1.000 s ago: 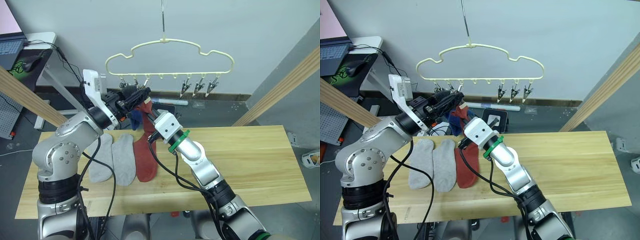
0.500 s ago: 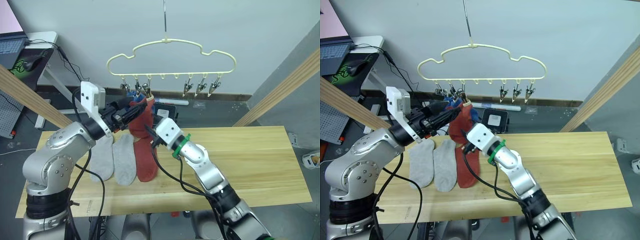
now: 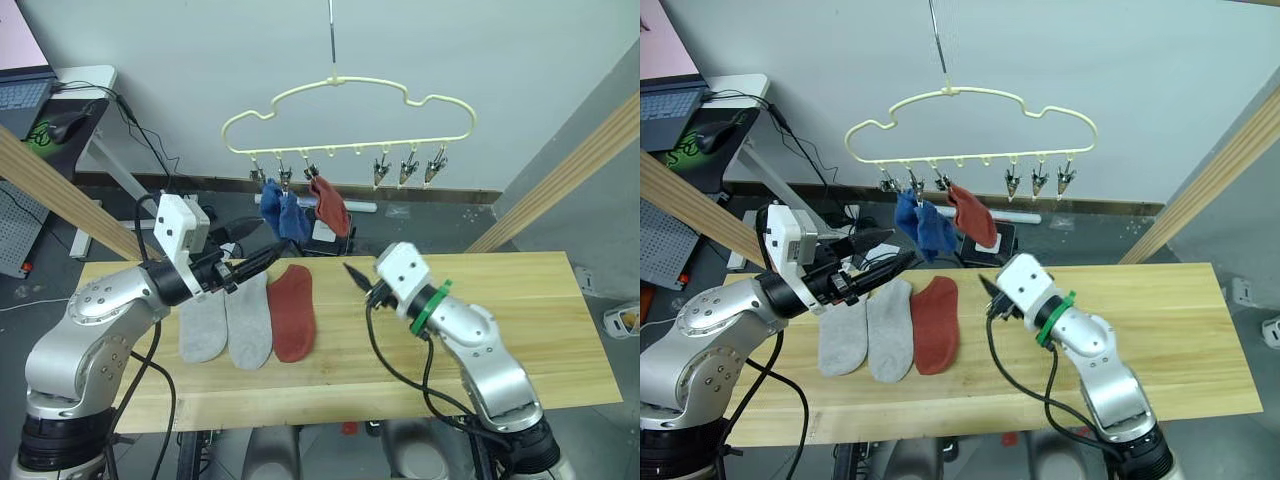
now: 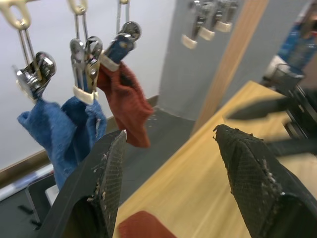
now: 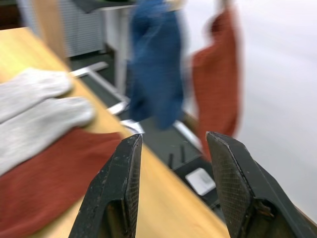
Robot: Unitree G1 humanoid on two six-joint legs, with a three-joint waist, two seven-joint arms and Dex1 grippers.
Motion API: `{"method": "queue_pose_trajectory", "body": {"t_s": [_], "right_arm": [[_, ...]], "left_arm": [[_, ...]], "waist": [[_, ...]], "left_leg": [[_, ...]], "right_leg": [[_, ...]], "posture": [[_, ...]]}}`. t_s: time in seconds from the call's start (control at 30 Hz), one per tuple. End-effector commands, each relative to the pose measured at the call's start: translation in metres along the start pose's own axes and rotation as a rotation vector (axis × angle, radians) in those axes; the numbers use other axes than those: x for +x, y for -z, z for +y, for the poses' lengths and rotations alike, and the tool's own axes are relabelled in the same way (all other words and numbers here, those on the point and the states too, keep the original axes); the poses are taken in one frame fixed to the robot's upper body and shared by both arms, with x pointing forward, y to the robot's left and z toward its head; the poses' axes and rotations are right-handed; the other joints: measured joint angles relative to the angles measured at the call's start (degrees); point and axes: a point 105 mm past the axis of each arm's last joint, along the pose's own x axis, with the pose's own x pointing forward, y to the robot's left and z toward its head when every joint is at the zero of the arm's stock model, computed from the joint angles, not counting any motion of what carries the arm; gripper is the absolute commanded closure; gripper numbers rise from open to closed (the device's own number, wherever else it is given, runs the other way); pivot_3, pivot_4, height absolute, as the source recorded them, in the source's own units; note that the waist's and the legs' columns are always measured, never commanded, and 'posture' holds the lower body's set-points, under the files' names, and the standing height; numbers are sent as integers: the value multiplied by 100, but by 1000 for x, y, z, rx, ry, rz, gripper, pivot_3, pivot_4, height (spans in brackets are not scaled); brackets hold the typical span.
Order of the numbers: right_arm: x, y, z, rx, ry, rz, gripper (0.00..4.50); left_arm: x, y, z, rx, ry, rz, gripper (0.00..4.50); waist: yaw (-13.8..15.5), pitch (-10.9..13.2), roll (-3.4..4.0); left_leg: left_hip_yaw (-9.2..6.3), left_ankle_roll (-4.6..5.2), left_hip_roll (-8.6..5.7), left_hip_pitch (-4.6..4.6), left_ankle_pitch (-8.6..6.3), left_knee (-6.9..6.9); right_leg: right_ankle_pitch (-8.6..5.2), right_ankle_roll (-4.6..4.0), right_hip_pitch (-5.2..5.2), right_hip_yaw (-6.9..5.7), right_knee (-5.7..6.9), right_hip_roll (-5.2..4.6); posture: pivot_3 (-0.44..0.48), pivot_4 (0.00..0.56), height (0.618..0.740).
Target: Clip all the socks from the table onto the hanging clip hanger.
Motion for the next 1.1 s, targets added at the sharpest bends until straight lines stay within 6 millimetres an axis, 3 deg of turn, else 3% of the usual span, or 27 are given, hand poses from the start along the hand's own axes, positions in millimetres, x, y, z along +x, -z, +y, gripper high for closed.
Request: {"method": "queue_pose_trajectory", "body": {"t_s": [0.03,0.37,1.1], "right_arm": [[-3,-22,-17,17,88,-61,2394],[14,-36,-48,125,279,-87,2394],[39,-50,-59,231,364,-117,2394]], "left_arm": [[3,-13,-19,43,129,-18,1419],[18,-27,-28,71,220,-48,1419],[24,-34,-22,96,224,-66,1419]], "waist": [[-6,-10,-6],[-25,-140,-21],[-37,-263,-25]], "left_leg": [[1,-9,0,0,5,0],[0,-13,-2,-7,8,1],[-1,10,-1,-5,0,10]], "right_leg": [[0,0,0,0,0,0],[1,-2,-2,-1,-1,1],[9,-15,-2,-1,13,31]], "posture": [[-173,261,736],[-173,232,736],[-168,228,736]]}}
